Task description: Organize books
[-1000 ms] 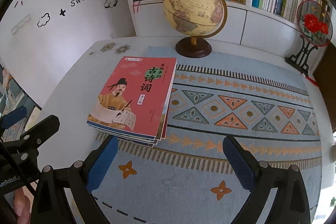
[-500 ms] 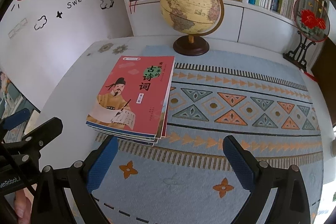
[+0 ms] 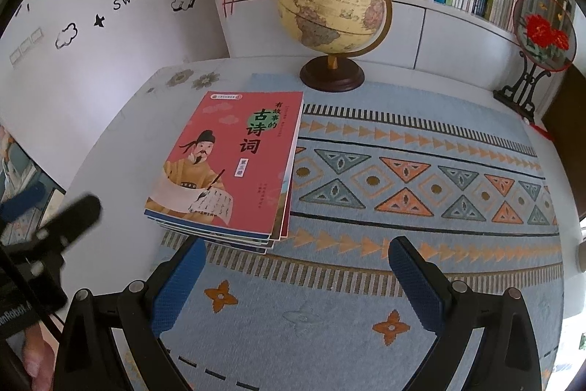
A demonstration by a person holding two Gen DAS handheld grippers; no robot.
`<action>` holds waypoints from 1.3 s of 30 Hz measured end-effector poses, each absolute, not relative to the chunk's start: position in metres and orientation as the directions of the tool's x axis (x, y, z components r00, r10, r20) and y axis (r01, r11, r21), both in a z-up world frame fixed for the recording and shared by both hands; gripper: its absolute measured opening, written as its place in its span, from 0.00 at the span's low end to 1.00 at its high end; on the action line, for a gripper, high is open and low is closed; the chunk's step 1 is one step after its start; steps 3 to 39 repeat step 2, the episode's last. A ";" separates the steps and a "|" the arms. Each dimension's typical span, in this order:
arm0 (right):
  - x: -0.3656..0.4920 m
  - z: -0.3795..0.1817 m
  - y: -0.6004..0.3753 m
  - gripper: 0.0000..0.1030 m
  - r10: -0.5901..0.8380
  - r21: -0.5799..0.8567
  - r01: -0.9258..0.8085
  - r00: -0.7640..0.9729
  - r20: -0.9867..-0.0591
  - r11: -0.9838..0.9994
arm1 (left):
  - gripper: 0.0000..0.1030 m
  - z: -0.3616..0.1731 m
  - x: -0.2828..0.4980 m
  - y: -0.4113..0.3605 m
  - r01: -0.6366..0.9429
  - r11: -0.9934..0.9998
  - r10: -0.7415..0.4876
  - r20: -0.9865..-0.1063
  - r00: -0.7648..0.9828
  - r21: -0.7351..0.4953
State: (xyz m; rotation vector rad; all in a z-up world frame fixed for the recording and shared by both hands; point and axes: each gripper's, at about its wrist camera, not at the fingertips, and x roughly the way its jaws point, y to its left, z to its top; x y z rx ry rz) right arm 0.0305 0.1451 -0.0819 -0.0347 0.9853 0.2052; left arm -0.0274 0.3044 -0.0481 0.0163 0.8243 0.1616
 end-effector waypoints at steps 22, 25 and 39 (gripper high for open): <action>0.031 -0.084 0.146 0.97 0.156 0.064 -0.187 0.533 -0.832 0.980 | 0.99 -0.048 -0.026 0.307 -0.125 0.990 0.135 -0.737 0.663 0.068; 0.031 -0.084 0.146 0.97 0.156 0.064 -0.187 0.533 -0.832 0.980 | 0.99 -0.048 -0.026 0.307 -0.125 0.990 0.135 -0.737 0.663 0.068; 0.031 -0.084 0.146 0.97 0.156 0.064 -0.187 0.533 -0.832 0.980 | 0.99 -0.048 -0.026 0.307 -0.125 0.990 0.135 -0.737 0.663 0.068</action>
